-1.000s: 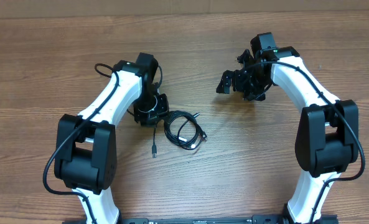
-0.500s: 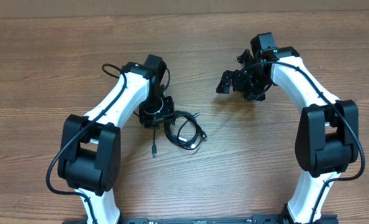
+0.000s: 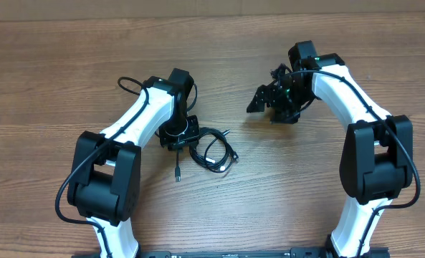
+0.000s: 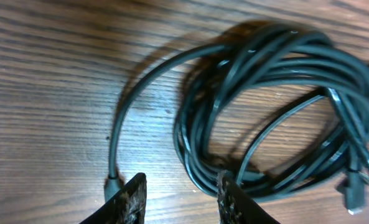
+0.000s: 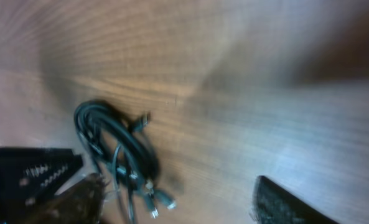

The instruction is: Untangle cables

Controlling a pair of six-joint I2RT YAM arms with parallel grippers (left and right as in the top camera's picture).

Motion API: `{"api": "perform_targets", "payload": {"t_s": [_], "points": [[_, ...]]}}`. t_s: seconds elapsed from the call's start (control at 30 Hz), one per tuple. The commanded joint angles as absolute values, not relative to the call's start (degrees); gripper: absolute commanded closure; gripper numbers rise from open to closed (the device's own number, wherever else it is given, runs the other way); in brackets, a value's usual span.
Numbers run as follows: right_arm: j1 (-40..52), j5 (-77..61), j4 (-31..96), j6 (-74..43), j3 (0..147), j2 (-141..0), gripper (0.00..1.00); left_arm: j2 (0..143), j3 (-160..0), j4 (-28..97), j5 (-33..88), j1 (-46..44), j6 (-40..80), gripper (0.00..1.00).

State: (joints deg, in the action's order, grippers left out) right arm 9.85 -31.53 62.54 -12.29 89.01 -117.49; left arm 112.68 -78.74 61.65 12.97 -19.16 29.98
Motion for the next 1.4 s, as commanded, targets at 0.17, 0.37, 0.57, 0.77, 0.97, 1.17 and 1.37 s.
{"api": "perform_targets", "payload": {"t_s": [0.17,0.37,0.57,0.77,0.97,1.17,1.37], "points": [[18.35,-26.39,66.89,-9.06,88.36,-115.39,0.41,113.14,-76.20,59.16,12.32,-19.51,31.35,0.61],[23.44,-22.09,63.18,-14.96,84.77,-115.42,0.40,113.14,-76.20,58.39,12.73,-19.51,31.79,0.61],[25.36,-20.58,57.67,-19.49,80.51,-115.42,0.41,113.14,-76.16,58.22,13.15,-19.51,31.77,0.61],[25.56,-22.70,54.65,-21.04,77.06,-115.42,0.45,113.14,-76.16,58.17,13.78,-19.51,31.77,0.60],[25.85,-24.71,54.43,-21.04,77.03,-115.42,0.53,113.14,-76.16,58.04,14.72,-19.51,31.77,0.60],[26.46,-24.71,53.78,-21.06,77.03,-115.42,0.71,113.14,-76.16,57.76,14.66,-19.51,31.79,0.60],[27.27,-24.67,52.51,-21.98,77.03,-115.42,0.77,113.14,-76.12,53.95,14.98,-19.53,32.93,0.61]]}}
